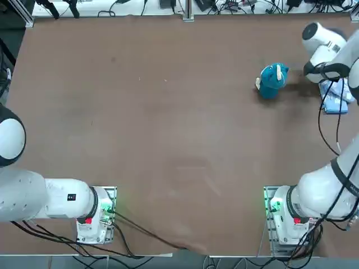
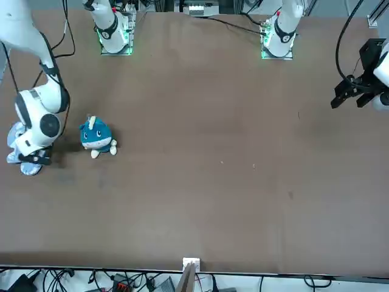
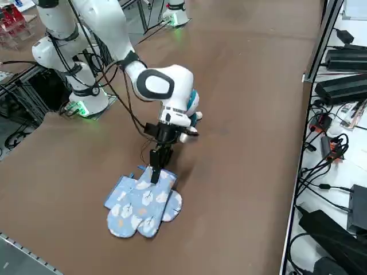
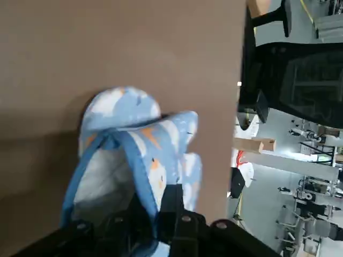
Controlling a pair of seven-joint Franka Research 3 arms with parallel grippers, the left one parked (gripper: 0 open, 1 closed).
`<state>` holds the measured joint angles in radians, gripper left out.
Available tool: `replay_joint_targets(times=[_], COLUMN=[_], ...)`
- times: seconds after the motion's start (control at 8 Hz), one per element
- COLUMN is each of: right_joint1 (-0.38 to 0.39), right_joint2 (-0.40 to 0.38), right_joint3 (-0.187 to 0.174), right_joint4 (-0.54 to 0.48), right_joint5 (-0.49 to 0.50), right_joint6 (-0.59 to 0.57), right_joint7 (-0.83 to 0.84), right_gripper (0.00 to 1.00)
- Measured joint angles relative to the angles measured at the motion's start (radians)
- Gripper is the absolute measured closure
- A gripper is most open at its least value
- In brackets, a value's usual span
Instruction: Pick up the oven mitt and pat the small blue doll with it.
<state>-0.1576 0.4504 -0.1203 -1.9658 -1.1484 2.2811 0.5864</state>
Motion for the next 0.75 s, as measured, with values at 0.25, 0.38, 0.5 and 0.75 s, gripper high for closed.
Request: replay_joint_targets(times=[0.25,0.38,0.5,0.75], right_joint1=[0.001,0.004,0.006,0.012], right_joint2=[-0.103,-0.156,-0.200,-0.239], right_joint3=[0.002,0.009,0.025,0.066], right_joint4=[0.037,0.075,0.134,0.292], right_joint5=[0.179,0.316,0.450,0.616], right_joint6=[-0.036,-0.107,-0.210,-0.426], right_joint7=[-0.218,-0.374,-0.523,-0.727], right_gripper=[0.96,0.96,0.96,0.96])
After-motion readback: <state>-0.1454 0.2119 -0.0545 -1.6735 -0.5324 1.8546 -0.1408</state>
